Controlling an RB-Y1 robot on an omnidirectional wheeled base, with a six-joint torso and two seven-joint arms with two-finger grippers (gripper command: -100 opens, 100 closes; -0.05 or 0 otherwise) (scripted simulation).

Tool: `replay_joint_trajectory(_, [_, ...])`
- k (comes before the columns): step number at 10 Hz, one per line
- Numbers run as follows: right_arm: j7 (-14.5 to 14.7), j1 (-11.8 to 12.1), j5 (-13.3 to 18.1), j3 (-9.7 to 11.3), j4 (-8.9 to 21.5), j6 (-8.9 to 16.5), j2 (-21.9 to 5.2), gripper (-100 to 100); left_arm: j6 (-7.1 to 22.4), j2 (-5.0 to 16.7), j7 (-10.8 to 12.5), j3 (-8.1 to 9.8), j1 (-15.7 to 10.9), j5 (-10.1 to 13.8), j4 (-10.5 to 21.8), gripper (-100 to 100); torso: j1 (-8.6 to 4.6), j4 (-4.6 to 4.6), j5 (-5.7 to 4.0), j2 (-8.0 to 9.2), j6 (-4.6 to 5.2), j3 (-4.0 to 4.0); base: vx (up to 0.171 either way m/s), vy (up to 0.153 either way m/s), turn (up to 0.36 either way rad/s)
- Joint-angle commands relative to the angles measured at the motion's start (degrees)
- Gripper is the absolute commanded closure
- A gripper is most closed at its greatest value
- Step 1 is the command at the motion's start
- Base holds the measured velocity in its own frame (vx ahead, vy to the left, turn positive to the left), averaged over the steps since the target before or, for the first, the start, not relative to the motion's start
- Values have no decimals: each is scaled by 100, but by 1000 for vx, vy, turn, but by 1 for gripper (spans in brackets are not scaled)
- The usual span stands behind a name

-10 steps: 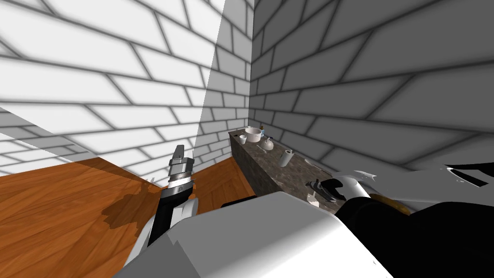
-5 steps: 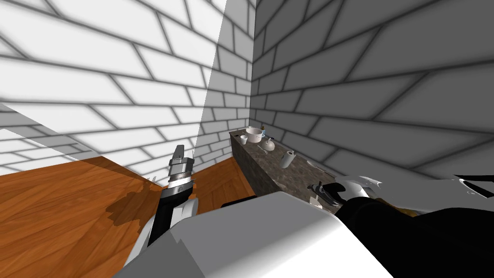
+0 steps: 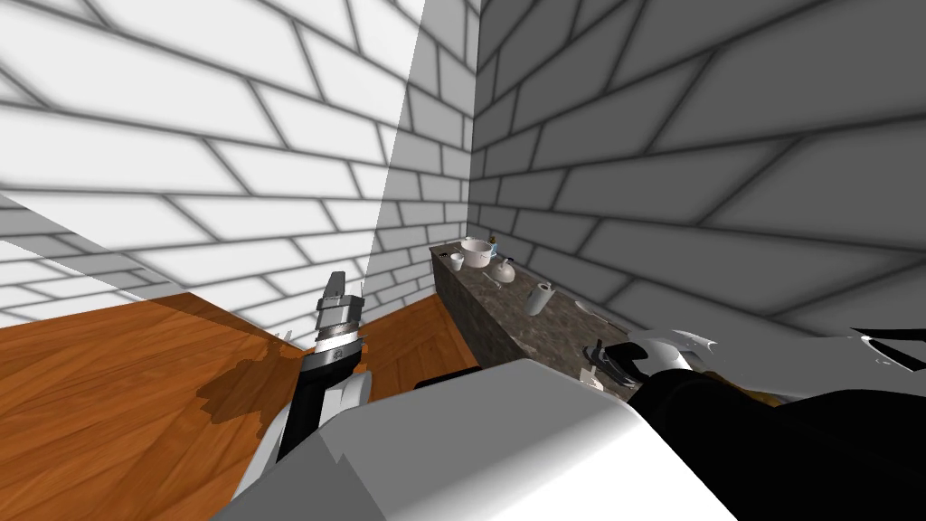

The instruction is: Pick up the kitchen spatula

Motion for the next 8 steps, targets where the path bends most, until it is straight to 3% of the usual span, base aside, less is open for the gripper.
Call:
replay_joint_trajectory(1, [0, 0, 0, 0, 0, 0, 0, 100, 0, 0, 0, 0, 0, 0, 0, 0, 0, 0, 0, 0, 0, 0, 0, 0, 0])
replay_joint_trajectory(2, [0, 0, 0, 0, 0, 0, 0, 0, 0, 0, 0, 0, 0, 0, 0, 0, 0, 0, 0, 0, 0, 0, 0, 0, 0])
replay_joint_trajectory(3, [-87, 12, -37, -36, -113, 4, -177, 100, 0, 0, 0, 0, 0, 0, 0, 0, 0, 0, 0, 0, 0, 0, -15, 3, -42])
replay_joint_trajectory(7, [-250, 9, -187, -93, -367, 11, -597, 100, 0, 0, 0, 0, 0, 0, 0, 0, 4, 2, 2, 9, 1, 5, -26, 1, -32])
replay_joint_trajectory(8, [-179, -1, -195, -80, -314, 8, -521, 100, 0, 0, 0, 0, 0, 0, 0, 0, 5, 2, 2, 9, 1, 5, -11, 1, -5])
